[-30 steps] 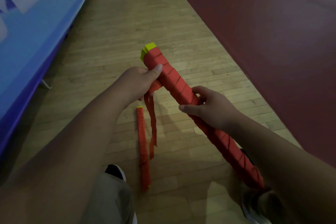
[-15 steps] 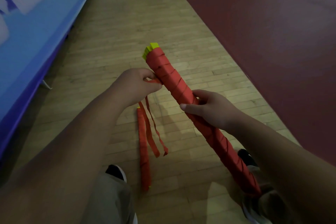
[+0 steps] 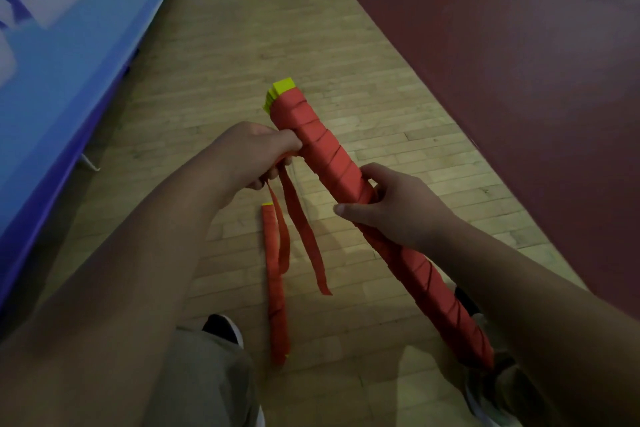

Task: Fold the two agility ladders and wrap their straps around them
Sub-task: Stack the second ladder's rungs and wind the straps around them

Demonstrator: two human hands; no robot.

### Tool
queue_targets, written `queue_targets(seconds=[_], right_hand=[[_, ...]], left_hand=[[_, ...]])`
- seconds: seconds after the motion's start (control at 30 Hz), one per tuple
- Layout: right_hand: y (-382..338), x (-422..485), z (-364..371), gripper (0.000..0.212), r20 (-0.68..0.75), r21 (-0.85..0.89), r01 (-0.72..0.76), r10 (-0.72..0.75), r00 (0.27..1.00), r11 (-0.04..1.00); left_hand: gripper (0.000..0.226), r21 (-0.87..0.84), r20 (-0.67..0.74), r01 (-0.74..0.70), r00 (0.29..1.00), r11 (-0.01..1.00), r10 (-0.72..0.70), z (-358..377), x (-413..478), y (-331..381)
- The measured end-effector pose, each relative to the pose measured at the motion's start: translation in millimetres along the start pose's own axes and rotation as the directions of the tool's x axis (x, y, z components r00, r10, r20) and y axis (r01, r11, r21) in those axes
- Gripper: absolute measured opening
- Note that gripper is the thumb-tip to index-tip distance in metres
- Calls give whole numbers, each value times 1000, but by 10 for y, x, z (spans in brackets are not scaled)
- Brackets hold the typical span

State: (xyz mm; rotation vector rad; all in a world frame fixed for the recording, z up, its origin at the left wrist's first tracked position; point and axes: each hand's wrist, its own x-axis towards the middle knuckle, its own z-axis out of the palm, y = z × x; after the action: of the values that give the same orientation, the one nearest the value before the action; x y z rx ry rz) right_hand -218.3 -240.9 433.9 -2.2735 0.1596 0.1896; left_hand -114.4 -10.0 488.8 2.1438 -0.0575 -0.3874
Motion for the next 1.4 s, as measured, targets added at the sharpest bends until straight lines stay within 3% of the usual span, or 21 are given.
queue_targets(seconds=[0.13,0.3,0.43,0.67,0.77,0.9,1.03,1.17,1.27,1.4], right_hand=[[27,2,43,76,16,-91,56,-54,998,994],[14,4,34,73,47,-116,72,-67,997,991],[-24,8,34,56,91,-33,31,-28,995,999],[-63,25,-31,36,207,128,-23,-4,978,991],[-63,-20,-139,26,325,323,-78,-33,945,943],[-75,-51,-254,39,440,587,-98,-215,872,804],[-68,-44,-196,60,526,747,-247,-322,787,617],[-63,-45,-200,72,577,745,-256,-401,711,616],[-84,-54,-209,70,545,734,-225,-359,758,641],[-47,-41,-236,52,440,619,-95,-245,864,779]], left_hand=[[62,-78,-53,46,997,996,-50,-5,25,-30],[68,-142,-86,-17,996,990,5,39,73,-62],[72,-154,-47,-74,997,985,68,49,76,-31],[49,-228,7,-125,991,966,130,69,54,-7],[49,-288,26,-153,986,945,168,55,44,-3],[58,-457,58,-207,963,865,261,25,-5,55],[69,-515,66,-238,947,824,314,-5,-58,73],[102,-480,133,-204,944,853,301,-23,-82,46],[87,-431,165,-136,960,892,226,-33,-85,55],[54,-378,167,-97,971,921,171,-61,-50,17]])
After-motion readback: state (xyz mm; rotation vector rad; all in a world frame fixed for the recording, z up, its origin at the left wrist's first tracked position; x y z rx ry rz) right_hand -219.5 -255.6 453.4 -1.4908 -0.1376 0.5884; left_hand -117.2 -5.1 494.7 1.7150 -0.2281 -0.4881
